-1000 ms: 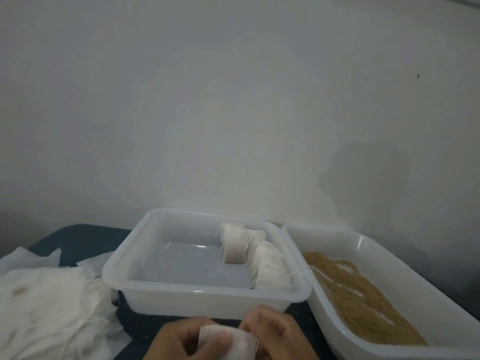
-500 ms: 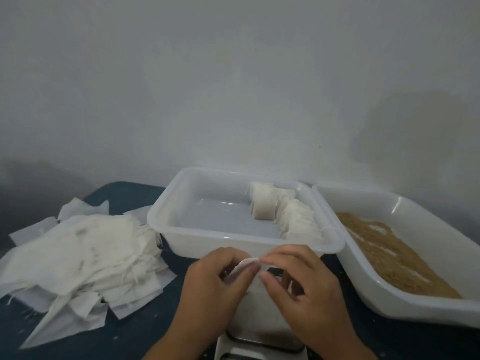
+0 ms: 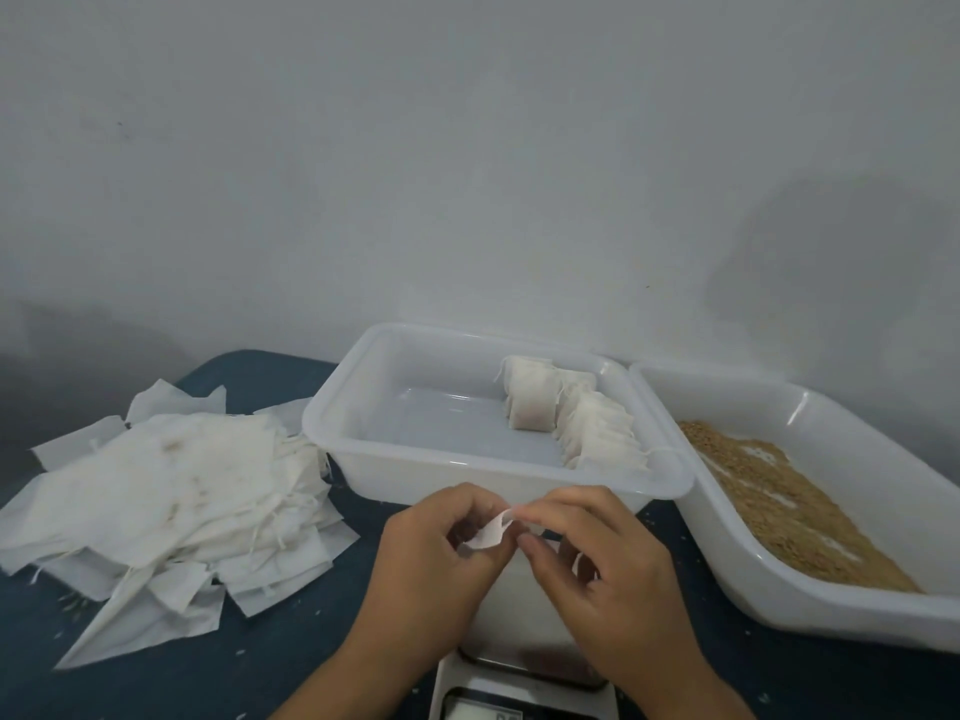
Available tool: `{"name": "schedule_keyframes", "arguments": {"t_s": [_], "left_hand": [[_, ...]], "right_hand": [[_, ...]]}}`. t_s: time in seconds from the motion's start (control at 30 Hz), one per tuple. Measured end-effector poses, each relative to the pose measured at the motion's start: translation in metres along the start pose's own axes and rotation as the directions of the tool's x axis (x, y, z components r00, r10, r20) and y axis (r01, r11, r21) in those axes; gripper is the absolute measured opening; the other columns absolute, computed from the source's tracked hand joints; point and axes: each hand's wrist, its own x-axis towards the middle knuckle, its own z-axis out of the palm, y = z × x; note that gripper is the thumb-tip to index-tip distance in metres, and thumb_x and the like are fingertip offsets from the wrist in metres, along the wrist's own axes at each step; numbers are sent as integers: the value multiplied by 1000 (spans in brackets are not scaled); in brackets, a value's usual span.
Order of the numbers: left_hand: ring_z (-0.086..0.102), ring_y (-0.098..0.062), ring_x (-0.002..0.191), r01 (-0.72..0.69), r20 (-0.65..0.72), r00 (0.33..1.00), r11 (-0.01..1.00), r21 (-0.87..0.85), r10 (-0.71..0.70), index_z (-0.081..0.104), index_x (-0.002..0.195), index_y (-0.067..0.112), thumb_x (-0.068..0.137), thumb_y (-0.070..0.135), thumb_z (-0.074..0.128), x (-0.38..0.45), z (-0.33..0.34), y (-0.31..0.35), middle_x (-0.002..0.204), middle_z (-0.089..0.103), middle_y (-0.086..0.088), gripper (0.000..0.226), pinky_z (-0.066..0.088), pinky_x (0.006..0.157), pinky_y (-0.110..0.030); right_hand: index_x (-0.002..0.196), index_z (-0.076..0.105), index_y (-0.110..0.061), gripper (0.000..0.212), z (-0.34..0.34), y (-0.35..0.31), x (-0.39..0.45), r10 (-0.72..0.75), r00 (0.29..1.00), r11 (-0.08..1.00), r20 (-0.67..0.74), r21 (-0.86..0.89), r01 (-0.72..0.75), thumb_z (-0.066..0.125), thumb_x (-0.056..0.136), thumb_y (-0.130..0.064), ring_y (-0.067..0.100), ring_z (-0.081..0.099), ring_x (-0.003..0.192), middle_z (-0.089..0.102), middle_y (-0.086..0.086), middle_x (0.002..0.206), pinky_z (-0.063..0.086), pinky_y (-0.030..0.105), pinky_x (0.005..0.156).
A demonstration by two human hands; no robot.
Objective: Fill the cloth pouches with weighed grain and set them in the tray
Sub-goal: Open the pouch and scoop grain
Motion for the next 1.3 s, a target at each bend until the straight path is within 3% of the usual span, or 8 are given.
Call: {"name": "schedule_keyframes", "arguments": {"t_s": [0.23,0.37,0.47,0.63,0.83,1.0,1.2,1.3], "left_hand": [[66,-14,71,25,21,999,1000,2,-25,74,80,31,84,19,78,-1,0,-4,75,72,10,14,55,64,-33],[62,-8,66,10,52,999,1000,-1,-10,73,84,36,81,39,77,-2,1,0,76,71,12,7,49,59,-20],[63,-6,72,27,90,996,999,-24,-25,71,91,40,72,55,73,-1,1,2,83,70,11,25,49,64,-16],[65,-6,86,52,158,986,998,38,-58,69,96,44,76,38,84,-1,-1,1,95,70,18,25,47,69,-13],[66,0,86,64,131,988,989,135,-82,69,91,39,90,27,72,-1,0,-3,90,71,22,12,46,69,-11],[67,0,88,70,86,993,992,105,-80,70,92,37,92,27,73,-1,-1,-4,90,72,21,10,45,71,-12],[67,-1,88,71,86,993,994,82,-78,71,96,38,92,35,73,-1,-1,-3,91,72,21,5,51,72,-16],[69,-2,87,65,91,993,997,52,-69,72,96,36,91,32,74,-1,-2,-3,91,73,20,7,52,71,-16]], "right_hand": [[100,77,-24,10,1,-2,-1,5,999,1000,44,0,-5,69,94,-26,-2,60,72,62,-15,108,45,7,64],[90,72,-21,7,0,-8,-1,31,999,1000,29,-1,-31,67,90,-26,3,57,65,59,-19,103,44,11,56],[85,69,-18,6,-3,-11,1,39,999,999,-32,31,-38,65,88,-22,6,51,53,61,-17,94,43,17,50],[90,71,-18,10,-7,-11,1,106,991,994,-85,30,-104,63,91,-25,5,46,47,55,-31,73,37,12,48],[86,76,-15,12,-6,-11,2,32,991,997,-133,-72,-42,68,91,-22,5,46,49,62,-8,92,41,13,50],[91,72,-19,7,-2,-15,0,83,996,996,-29,-39,-84,66,93,-22,0,42,48,51,-33,75,34,7,52],[95,56,-36,9,-3,-12,-4,211,971,968,110,112,-224,50,99,-43,16,50,40,56,-4,56,42,29,42],[97,63,-34,12,-3,-11,-4,217,968,970,122,82,-228,58,95,-44,9,49,44,54,-10,56,36,12,48]]}}
